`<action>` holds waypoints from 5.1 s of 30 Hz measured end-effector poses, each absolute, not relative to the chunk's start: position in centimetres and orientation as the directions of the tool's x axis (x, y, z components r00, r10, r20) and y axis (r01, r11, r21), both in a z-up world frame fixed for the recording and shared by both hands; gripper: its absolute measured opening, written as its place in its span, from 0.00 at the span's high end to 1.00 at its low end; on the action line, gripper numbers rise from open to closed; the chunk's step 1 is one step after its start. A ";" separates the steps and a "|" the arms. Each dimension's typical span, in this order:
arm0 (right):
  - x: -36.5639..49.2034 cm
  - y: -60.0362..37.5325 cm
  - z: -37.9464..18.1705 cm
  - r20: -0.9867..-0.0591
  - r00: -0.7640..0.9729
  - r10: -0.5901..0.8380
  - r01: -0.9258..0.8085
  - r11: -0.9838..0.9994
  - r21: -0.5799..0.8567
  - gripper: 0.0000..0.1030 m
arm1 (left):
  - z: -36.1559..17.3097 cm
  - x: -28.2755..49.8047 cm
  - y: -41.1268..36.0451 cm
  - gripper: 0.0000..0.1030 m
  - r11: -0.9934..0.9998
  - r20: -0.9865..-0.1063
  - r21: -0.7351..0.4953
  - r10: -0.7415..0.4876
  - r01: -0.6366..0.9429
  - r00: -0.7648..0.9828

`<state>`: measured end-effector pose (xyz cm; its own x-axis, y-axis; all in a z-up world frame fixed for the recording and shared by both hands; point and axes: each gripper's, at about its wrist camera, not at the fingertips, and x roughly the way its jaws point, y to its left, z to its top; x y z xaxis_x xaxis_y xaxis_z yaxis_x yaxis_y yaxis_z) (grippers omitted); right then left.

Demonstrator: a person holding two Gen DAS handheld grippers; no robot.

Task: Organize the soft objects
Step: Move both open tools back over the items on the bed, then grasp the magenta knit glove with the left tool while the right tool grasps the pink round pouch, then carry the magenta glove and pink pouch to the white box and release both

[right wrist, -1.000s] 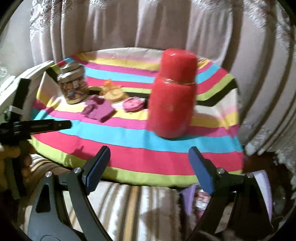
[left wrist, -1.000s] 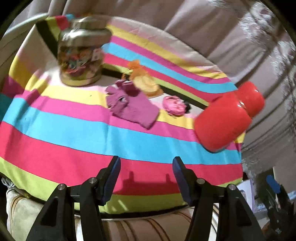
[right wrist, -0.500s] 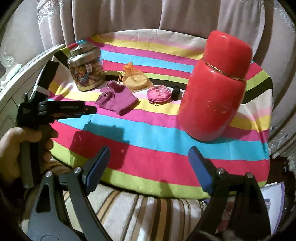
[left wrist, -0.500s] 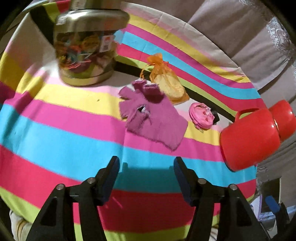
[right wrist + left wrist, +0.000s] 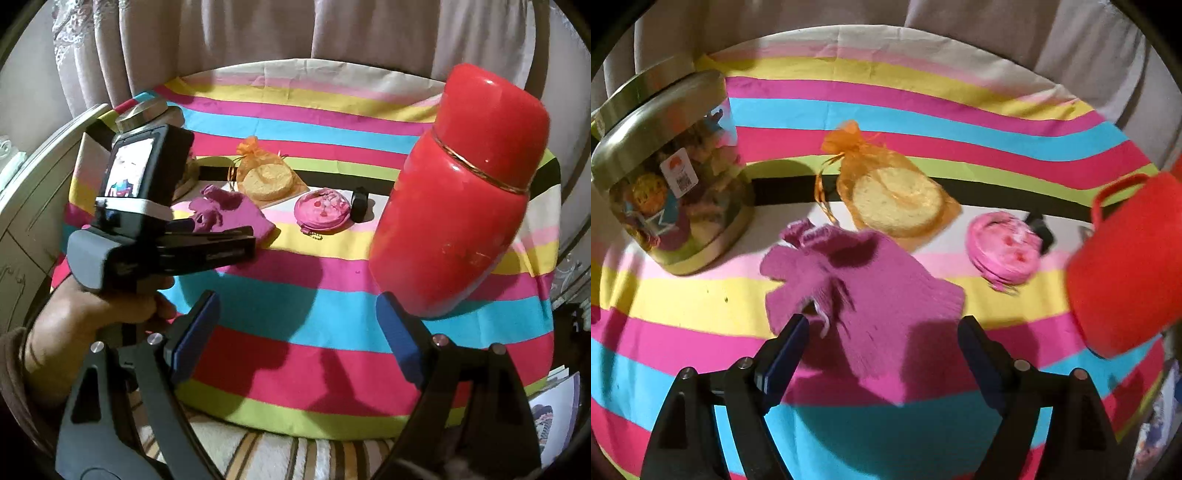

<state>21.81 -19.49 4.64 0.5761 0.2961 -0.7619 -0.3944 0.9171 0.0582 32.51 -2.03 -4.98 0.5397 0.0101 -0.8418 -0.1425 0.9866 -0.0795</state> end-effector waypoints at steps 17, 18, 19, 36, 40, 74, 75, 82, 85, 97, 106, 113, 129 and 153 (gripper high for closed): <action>27.0 -17.3 3.2 -0.784 0.553 0.284 -0.302 0.944 0.129 0.15 | -6.4 33.9 -0.8 0.43 0.994 -0.844 -0.009 0.053 -0.113 0.534; 27.4 -16.9 3.2 -0.783 0.553 0.283 -0.297 0.946 0.133 0.15 | -6.3 33.8 -1.2 0.47 0.996 -0.841 -0.012 0.039 -0.090 0.540; 27.6 -16.7 3.2 -0.783 0.555 0.282 -0.292 0.947 0.135 0.15 | -6.2 33.7 -1.5 0.54 0.997 -0.839 -0.010 0.033 -0.077 0.543; 31.2 -13.4 3.8 -0.754 0.597 0.274 -0.164 0.962 0.219 0.09 | -5.0 30.8 2.6 0.87 0.970 -0.803 -0.189 -0.064 -0.151 0.593; 32.1 -13.5 3.0 -0.770 0.594 0.233 -0.109 0.972 0.210 0.08 | -4.7 29.8 4.5 0.87 0.947 -0.789 -0.244 -0.070 -0.207 0.610; 39.4 -12.7 -5.9 -0.835 0.550 -0.015 0.052 0.999 0.016 0.26 | -3.4 27.9 6.4 0.87 0.913 -0.739 -0.283 -0.011 -0.296 0.673; 39.2 -12.8 -5.8 -0.836 0.549 -0.008 0.045 0.999 0.020 0.26 | -3.3 27.8 6.4 0.87 0.913 -0.738 -0.283 -0.012 -0.294 0.675; 36.2 -13.6 -3.9 -0.814 0.580 0.035 -0.022 0.999 0.028 0.26 | -2.4 27.3 6.1 0.87 0.910 -0.723 -0.300 -0.021 -0.286 0.690; 34.5 -14.0 -3.1 -0.809 0.586 0.055 -0.050 0.998 0.032 0.26 | -1.8 26.9 5.8 0.87 0.912 -0.717 -0.304 -0.027 -0.277 0.696; 28.4 -15.6 0.5 -0.764 0.638 0.101 -0.124 0.992 0.028 0.26 | 0.5 23.9 3.7 0.87 0.905 -0.698 -0.363 -0.108 -0.220 0.708; 23.9 -19.7 2.5 -0.734 0.674 0.087 -0.117 0.993 0.010 0.26 | 2.3 22.1 0.0 0.87 0.912 -0.677 -0.386 -0.177 -0.140 0.714; 21.5 -22.7 3.5 -0.726 0.685 0.066 -0.096 0.995 0.000 0.26 | 3.2 20.7 -3.6 0.87 0.916 -0.668 -0.395 -0.238 -0.065 0.705; 17.8 -30.8 3.8 -0.738 0.675 0.000 -0.009 1.000 -0.008 0.26 | 3.9 17.8 -12.2 0.87 0.907 -0.675 -0.408 -0.377 0.105 0.634; 12.0 -50.2 4.7 -0.750 0.620 -0.230 0.297 0.954 -0.047 0.25 | 4.2 14.6 -29.2 0.86 0.755 -0.674 -0.493 -0.645 0.433 0.359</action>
<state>12.02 -50.23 4.73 0.6199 -0.2299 -0.7503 0.2968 0.9538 -0.0470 14.64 -29.17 4.19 0.3586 -0.6455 -0.6744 0.4325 0.7551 -0.4927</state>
